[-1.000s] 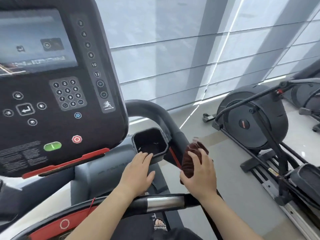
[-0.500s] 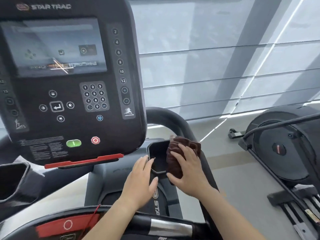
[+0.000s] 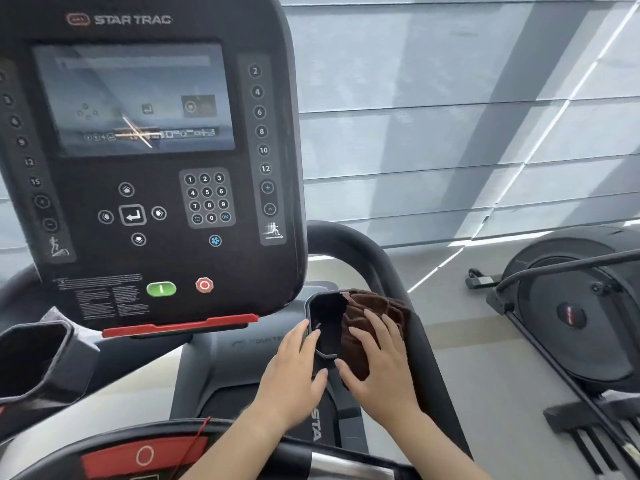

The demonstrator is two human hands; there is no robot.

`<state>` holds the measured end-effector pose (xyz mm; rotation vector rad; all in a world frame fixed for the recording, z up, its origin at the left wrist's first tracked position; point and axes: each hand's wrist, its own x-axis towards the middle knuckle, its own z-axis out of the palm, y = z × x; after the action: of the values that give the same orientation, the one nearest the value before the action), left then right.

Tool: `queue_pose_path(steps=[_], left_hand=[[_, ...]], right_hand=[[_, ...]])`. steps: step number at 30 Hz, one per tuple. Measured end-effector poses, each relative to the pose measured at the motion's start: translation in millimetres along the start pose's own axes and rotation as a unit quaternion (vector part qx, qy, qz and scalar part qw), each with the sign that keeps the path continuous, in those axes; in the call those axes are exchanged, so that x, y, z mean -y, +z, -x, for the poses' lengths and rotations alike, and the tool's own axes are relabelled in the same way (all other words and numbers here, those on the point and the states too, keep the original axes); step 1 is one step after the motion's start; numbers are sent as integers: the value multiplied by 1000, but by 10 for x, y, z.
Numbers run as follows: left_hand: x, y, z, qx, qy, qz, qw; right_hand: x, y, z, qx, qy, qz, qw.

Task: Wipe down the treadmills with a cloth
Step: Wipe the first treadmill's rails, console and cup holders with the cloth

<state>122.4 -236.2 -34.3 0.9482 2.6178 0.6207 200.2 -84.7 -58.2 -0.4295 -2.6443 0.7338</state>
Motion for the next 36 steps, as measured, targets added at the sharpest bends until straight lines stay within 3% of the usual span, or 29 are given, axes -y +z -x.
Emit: queue_pose_path(steps=[10,16,19,23,31,36], left_hand=[[0,-60,21,-4,4,12,1000],[201,-424,10,-113,53,-56,991],[394,-544,46,-163,36,-95,981],[564,-475,84,-125,-61,-129,982],[638,-391,63,-93,-101,-146,980],[614,-410,108,-91,-99,-138,981]], right_hand=[[-51,-134,-272,-83,20,-124,989],[67,-198,-759,-127,-3,-151,980],[112,-17,-927,-45,-24,-108,993],[177,321,-956,54,-43,58,996],[40,195,-1204,114,-36,36,992],[-120,148,-1165,73,-35,-7,997]])
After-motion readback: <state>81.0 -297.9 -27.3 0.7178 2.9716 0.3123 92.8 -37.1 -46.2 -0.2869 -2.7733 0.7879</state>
